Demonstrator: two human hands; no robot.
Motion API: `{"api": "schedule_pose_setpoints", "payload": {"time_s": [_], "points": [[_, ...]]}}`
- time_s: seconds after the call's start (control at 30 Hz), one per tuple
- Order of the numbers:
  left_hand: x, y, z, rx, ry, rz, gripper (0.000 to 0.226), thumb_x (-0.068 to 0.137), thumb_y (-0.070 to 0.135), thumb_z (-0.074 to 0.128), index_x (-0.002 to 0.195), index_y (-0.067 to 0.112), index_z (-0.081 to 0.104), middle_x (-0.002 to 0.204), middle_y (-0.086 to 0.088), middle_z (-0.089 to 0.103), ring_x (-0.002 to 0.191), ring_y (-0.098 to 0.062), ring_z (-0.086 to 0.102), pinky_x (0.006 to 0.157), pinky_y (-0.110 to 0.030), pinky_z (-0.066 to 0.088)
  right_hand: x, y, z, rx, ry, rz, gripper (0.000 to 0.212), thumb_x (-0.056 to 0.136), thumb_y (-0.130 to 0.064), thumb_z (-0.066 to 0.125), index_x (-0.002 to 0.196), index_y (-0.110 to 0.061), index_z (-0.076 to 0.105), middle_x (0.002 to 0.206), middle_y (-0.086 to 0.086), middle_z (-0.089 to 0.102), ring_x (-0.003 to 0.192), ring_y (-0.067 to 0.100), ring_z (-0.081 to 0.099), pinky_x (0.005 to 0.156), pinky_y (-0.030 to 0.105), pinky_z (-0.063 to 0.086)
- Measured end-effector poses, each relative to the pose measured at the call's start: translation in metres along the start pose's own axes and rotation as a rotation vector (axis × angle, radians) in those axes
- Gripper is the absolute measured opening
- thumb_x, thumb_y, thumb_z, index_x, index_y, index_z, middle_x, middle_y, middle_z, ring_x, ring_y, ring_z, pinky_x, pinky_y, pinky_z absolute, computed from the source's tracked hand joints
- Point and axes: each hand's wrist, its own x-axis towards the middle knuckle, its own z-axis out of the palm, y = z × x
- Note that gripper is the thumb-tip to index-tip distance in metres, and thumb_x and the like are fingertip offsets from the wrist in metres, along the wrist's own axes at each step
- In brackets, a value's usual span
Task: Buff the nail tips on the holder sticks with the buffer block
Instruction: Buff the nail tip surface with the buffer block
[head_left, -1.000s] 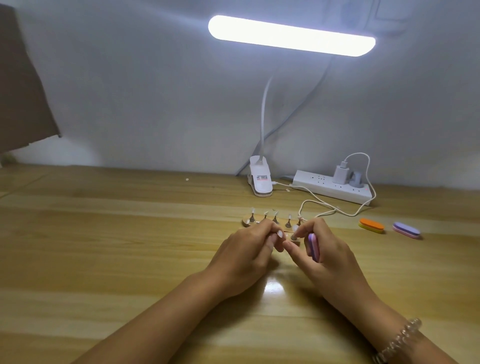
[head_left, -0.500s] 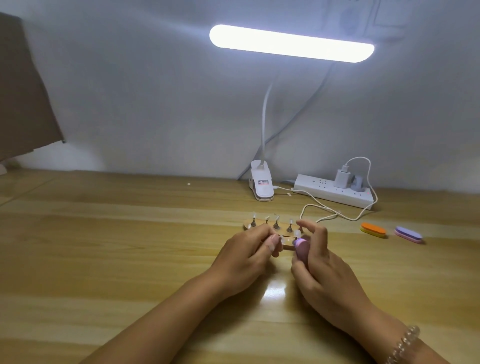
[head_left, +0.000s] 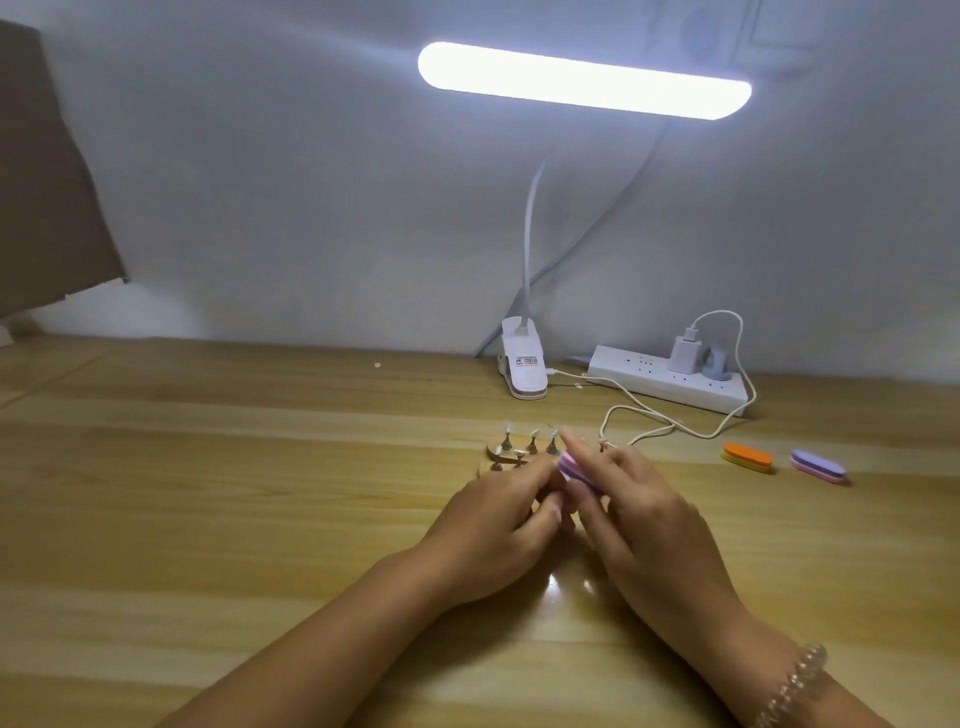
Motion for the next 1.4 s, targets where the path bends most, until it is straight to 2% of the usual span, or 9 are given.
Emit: {"api": "schedule_pose_setpoints", "payload": {"time_s": [0.13,0.2,0.3,0.4,0.47,0.6,0.8,1.17,1.4], "points": [[0.001,-0.001,-0.004,-0.089,0.034,-0.023,0.018,0.099,0.024,0.044,0.096,0.017,0.060,0.080,0.011,0.062,0.074,-0.010,0.058,0.075,-0.040,0.049,-0.004,0.001,0.005,-0.047,-0.145,-0.017,0.061,0.099,-0.042,0.034,0.154,-0.041,0.010,0.129,-0.012,0.039,0.098,0.014,0.058,0.070,0.033,0.048],[0.002,-0.003,-0.005,-0.121,0.040,-0.032,0.017,0.103,0.015,0.047,0.095,0.017,0.062,0.078,0.010,0.063,0.074,-0.007,0.059,0.076,-0.036,0.050,-0.004,0.004,0.004,-0.017,-0.147,-0.022,0.063,0.099,-0.039,0.034,0.155,-0.039,0.006,0.135,-0.012,0.037,0.104,0.013,0.056,0.074,0.033,0.048],[0.003,-0.004,-0.006,-0.149,0.055,-0.067,0.022,0.103,0.012,0.048,0.087,0.025,0.059,0.072,0.011,0.059,0.068,-0.002,0.052,0.069,-0.026,0.043,-0.004,0.004,0.002,-0.022,-0.100,-0.041,0.057,0.099,-0.032,0.046,0.152,-0.032,0.027,0.134,-0.009,0.049,0.107,0.011,0.056,0.076,0.036,0.052],[0.004,-0.005,-0.007,-0.164,0.044,-0.089,0.024,0.103,0.014,0.049,0.086,0.029,0.058,0.072,0.012,0.056,0.069,-0.003,0.049,0.068,-0.026,0.039,-0.003,0.003,-0.001,0.020,-0.005,-0.047,0.040,0.086,-0.029,0.071,0.123,-0.028,0.056,0.102,-0.018,0.058,0.078,-0.008,0.054,0.054,0.017,0.041],[0.004,-0.005,-0.008,-0.151,0.003,-0.089,0.021,0.101,0.018,0.048,0.086,0.028,0.059,0.077,0.011,0.058,0.074,-0.008,0.051,0.071,-0.030,0.040,-0.001,0.005,-0.001,0.059,0.010,0.010,0.034,0.078,-0.036,0.077,0.103,-0.028,0.057,0.088,-0.018,0.055,0.070,-0.007,0.052,0.053,0.015,0.033],[0.007,-0.006,-0.009,-0.104,-0.068,-0.108,0.018,0.101,0.018,0.048,0.103,0.013,0.065,0.092,-0.002,0.067,0.089,-0.025,0.059,0.081,-0.044,0.047,0.003,0.011,0.000,0.200,0.012,0.108,0.037,0.072,-0.049,0.076,0.087,-0.023,0.055,0.084,-0.012,0.056,0.070,0.008,0.052,0.058,0.025,0.040],[0.005,-0.008,-0.008,-0.086,-0.067,-0.086,0.016,0.102,0.020,0.050,0.095,0.019,0.063,0.075,0.014,0.055,0.076,-0.012,0.049,0.073,-0.037,0.042,0.002,0.014,-0.003,0.206,0.022,0.135,0.033,0.073,-0.043,0.080,0.085,-0.025,0.055,0.080,-0.011,0.054,0.067,0.008,0.050,0.058,0.027,0.039],[0.006,-0.007,-0.009,-0.050,-0.067,-0.071,0.017,0.101,0.018,0.051,0.103,0.018,0.067,0.089,0.008,0.064,0.087,-0.019,0.058,0.081,-0.040,0.046,-0.002,0.008,-0.004,0.176,-0.070,0.078,0.036,0.070,-0.041,0.082,0.084,-0.022,0.054,0.077,-0.010,0.054,0.066,0.010,0.050,0.055,0.029,0.040],[0.005,-0.008,-0.006,0.025,-0.072,-0.087,0.020,0.101,0.022,0.050,0.110,0.022,0.068,0.094,0.008,0.067,0.090,-0.018,0.059,0.082,-0.042,0.048,0.002,0.010,-0.004,0.265,-0.019,0.141,0.032,0.071,-0.032,0.083,0.086,-0.019,0.058,0.079,-0.006,0.055,0.063,0.003,0.049,0.055,0.015,0.033]]}}
